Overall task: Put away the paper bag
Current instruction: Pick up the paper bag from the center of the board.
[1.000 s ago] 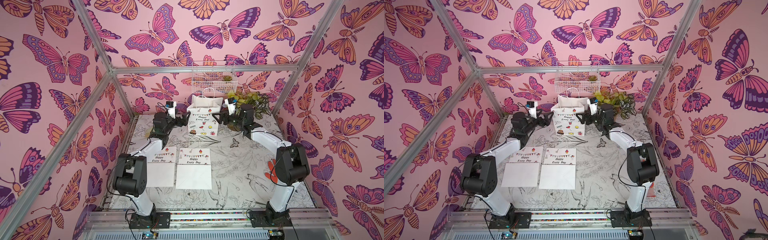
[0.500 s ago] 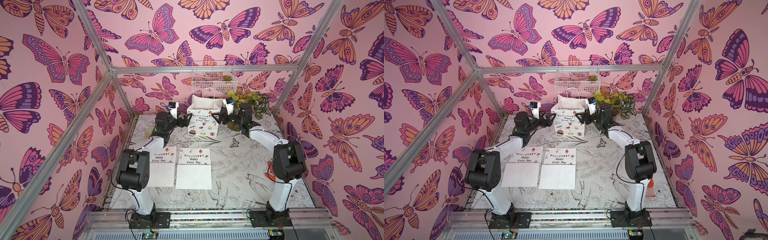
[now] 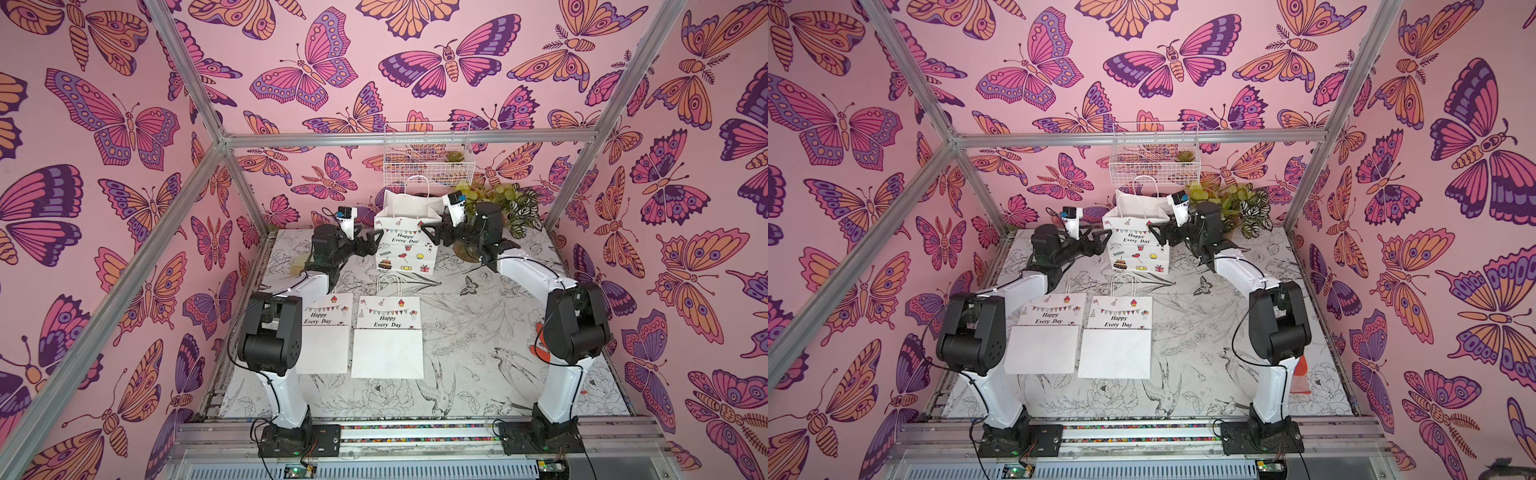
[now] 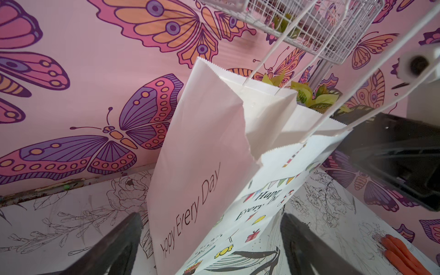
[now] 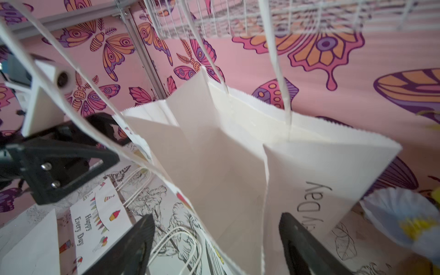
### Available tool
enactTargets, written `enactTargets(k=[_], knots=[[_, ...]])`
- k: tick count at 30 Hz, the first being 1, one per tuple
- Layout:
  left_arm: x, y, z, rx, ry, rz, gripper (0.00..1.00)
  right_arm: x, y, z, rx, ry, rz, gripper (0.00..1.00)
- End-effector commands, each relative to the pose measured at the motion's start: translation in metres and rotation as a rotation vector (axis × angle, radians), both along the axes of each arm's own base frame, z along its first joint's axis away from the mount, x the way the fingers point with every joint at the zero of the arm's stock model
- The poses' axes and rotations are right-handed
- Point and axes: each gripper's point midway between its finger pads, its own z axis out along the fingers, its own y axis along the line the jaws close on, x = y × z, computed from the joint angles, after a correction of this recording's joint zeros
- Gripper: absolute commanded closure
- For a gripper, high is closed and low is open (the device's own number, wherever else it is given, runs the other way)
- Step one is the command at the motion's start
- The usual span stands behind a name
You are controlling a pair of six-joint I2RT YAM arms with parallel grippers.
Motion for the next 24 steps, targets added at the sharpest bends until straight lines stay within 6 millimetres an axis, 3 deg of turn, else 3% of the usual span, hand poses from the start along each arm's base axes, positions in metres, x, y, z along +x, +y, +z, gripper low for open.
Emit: enactTargets(k=[1, 10, 13, 18, 24], knots=[[-0.001, 0.001, -0.002, -0.001, 0.009, -0.018, 0.07, -0.001, 0.021, -0.004, -0.03, -0.002, 0.044, 0.21], [0.001, 0.005, -0.012, -0.01, 0.043, -0.016, 0.07, 0.002, 0.02, -0.011, -0.027, 0.008, 0.023, 0.72], [-0.001, 0.006, -0.012, -0.015, 0.048, -0.015, 0.07, 0.002, 0.021, -0.017, -0.036, 0.014, 0.011, 0.77], [-0.006, 0.01, -0.008, -0.019, 0.046, 0.004, 0.07, 0.002, 0.019, -0.019, -0.05, 0.02, -0.009, 0.99], [-0.035, 0.026, 0.017, -0.064, 0.024, 0.053, 0.07, -0.005, 0.011, 0.006, -0.066, 0.007, -0.04, 1.0]])
